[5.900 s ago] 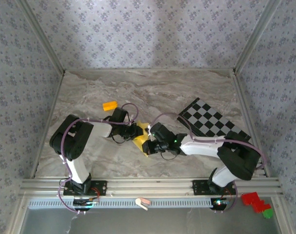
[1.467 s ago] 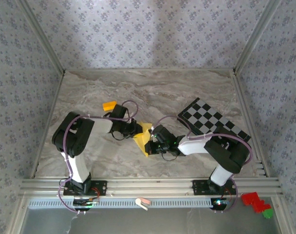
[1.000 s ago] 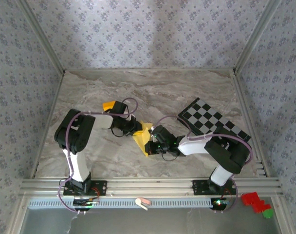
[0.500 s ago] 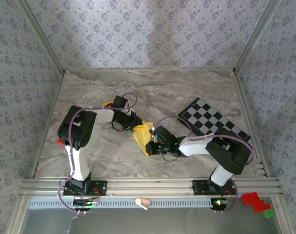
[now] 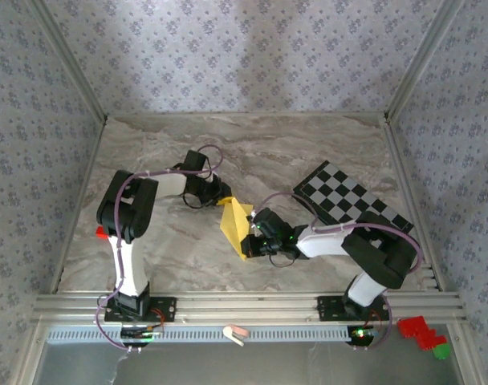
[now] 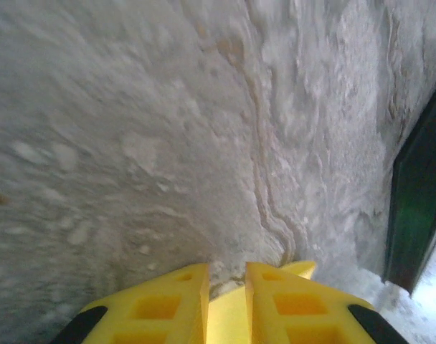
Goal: Fold a paper plane with a square sheet of paper (pick it up from the middle)
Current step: Fourth fold the wing at the center of the table.
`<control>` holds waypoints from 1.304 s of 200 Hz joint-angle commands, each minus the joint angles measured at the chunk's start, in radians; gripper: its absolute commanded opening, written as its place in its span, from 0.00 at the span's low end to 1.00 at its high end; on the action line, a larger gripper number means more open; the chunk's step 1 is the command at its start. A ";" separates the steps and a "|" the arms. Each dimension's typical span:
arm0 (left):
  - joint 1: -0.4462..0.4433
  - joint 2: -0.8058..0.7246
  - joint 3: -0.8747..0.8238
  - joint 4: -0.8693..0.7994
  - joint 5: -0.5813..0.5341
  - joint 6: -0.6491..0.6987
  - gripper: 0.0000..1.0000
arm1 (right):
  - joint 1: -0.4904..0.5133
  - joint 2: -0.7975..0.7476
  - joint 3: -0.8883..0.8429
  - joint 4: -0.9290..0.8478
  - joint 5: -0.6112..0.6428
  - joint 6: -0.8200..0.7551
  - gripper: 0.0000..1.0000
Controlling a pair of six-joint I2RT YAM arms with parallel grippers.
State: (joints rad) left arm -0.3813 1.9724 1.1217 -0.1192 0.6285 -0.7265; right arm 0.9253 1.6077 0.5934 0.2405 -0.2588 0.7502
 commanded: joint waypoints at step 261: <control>-0.112 -0.076 -0.135 0.096 0.023 0.031 0.21 | 0.000 0.056 -0.041 -0.239 0.005 -0.032 0.00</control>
State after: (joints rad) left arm -0.5297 1.8668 0.9298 0.0143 0.6487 -0.7532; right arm 0.9161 1.6115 0.5964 0.2352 -0.2775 0.7403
